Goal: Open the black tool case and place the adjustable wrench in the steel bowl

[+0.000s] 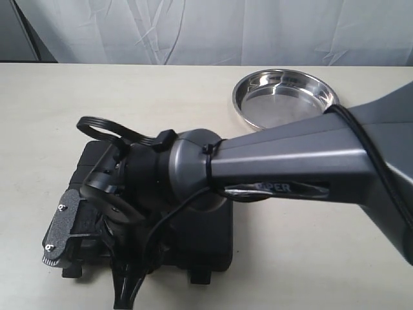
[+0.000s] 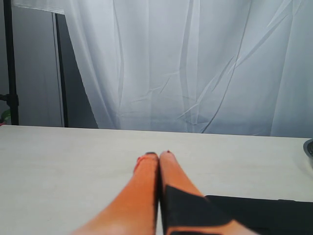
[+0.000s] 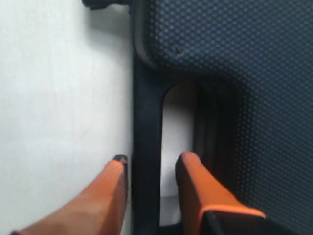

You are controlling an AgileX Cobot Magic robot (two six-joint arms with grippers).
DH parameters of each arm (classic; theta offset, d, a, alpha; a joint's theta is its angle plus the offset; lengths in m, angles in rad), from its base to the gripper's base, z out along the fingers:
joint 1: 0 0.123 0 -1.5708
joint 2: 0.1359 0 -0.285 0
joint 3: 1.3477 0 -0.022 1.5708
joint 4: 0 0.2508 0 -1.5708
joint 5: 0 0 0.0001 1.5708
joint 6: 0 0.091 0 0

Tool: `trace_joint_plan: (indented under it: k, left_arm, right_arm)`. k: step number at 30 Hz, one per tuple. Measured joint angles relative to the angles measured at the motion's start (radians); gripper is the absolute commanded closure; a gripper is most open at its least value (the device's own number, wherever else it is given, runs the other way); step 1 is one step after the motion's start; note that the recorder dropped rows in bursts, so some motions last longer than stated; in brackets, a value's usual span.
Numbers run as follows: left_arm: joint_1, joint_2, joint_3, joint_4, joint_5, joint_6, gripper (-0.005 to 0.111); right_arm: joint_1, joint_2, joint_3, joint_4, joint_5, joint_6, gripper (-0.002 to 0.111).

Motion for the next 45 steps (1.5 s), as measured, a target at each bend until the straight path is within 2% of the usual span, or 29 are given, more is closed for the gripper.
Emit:
trace_joint_plan:
  k: [4,5,19,31,45]
  left_arm:
    - [0.0,0.0,0.0,0.0,0.0,0.0,0.107]
    - [0.0,0.0,0.0,0.0,0.0,0.0,0.107]
    - [0.0,0.0,0.0,0.0,0.0,0.0,0.107]
    - [0.0,0.0,0.0,0.0,0.0,0.0,0.107]
    - [0.0,0.0,0.0,0.0,0.0,0.0,0.107]
  right_arm:
    - [0.0,0.0,0.0,0.004,0.002,0.0,0.108]
    - [0.0,0.0,0.0,0.004,0.002,0.0,0.109]
    - [0.0,-0.075,0.0,-0.011,0.03,-0.002,0.109]
    - [0.0,-0.222,0.0,-0.315,0.007,0.09,0.109]
    - [-0.008,-0.345,0.0,-0.36,-0.057,0.111,0.109]
